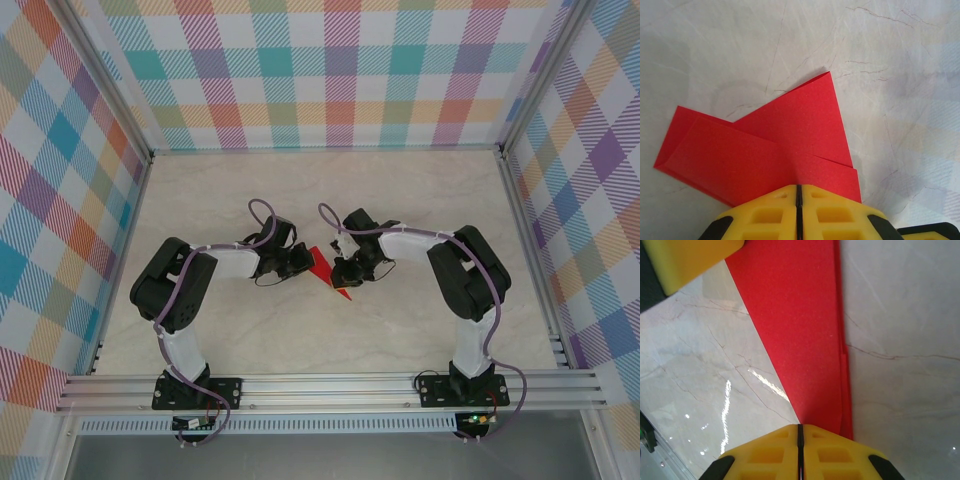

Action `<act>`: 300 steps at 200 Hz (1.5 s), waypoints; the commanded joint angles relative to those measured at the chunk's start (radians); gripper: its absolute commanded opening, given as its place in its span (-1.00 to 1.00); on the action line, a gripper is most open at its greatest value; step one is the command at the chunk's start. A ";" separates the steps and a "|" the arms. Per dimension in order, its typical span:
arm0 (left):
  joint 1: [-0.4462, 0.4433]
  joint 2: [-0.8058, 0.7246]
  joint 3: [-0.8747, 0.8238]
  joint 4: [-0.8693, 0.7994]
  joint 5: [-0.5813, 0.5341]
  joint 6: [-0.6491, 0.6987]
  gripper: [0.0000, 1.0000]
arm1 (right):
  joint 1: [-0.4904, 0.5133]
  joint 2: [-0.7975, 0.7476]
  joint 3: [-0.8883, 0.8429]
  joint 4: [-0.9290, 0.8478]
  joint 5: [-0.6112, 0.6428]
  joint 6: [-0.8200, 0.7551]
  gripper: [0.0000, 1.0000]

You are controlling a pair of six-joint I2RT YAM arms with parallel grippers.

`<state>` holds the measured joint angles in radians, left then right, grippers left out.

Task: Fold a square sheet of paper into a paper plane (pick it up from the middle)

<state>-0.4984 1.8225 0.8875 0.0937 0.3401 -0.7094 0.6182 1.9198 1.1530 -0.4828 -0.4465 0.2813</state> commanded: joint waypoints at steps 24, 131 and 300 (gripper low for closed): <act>0.020 0.045 -0.010 -0.151 -0.101 0.026 -0.81 | 0.005 -0.011 -0.030 -0.094 -0.007 -0.110 -0.84; 0.021 0.052 0.012 -0.174 -0.107 0.033 -0.81 | -0.043 -0.141 -0.235 -0.072 0.004 -0.088 -0.86; -0.119 -0.146 0.290 -0.672 -0.356 -0.066 -0.03 | -0.069 -0.473 -0.307 0.168 0.414 0.118 0.65</act>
<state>-0.5758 1.7237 1.1259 -0.3733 0.1322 -0.7109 0.5556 1.4879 0.8894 -0.3805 -0.1207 0.3653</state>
